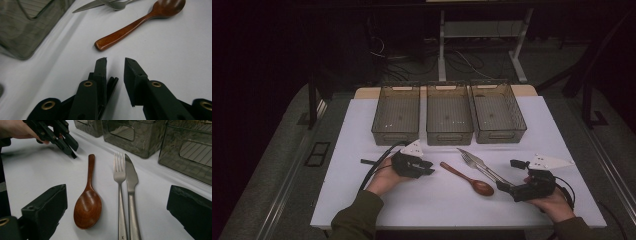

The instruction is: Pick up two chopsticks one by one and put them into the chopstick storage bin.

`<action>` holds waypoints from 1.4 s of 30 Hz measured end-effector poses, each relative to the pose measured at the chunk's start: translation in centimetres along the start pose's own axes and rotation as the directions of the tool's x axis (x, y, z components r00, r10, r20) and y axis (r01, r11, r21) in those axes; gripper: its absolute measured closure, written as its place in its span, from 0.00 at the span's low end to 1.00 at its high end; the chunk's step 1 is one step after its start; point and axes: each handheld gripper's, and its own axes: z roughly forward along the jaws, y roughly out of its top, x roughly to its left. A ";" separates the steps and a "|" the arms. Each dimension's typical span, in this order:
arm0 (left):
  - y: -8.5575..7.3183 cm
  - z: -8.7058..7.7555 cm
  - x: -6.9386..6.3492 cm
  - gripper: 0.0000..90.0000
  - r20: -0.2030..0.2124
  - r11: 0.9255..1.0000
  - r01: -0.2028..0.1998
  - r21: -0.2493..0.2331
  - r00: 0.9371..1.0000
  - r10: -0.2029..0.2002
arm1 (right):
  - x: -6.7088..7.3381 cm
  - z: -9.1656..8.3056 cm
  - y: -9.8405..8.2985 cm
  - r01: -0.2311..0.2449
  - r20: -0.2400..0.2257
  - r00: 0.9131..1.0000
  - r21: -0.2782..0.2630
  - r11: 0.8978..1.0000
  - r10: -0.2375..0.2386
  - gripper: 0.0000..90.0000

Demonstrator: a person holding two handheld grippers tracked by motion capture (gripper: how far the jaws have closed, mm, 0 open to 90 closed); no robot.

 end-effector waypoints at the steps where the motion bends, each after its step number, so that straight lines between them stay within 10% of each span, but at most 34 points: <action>1: 0.0 0.3 -0.1 0.80 -0.001 1.000 -0.001 0.009 1.000 0.001 | 0.0 0.0 0.0 0.000 0.000 1.000 -0.001 1.000 0.000 0.03; 42: 1.0 2.3 3.5 0.92 -0.113 0.999 0.038 0.012 0.993 -0.037 | -0.2 -0.2 0.0 -0.008 0.003 1.000 -0.007 1.000 0.008 0.03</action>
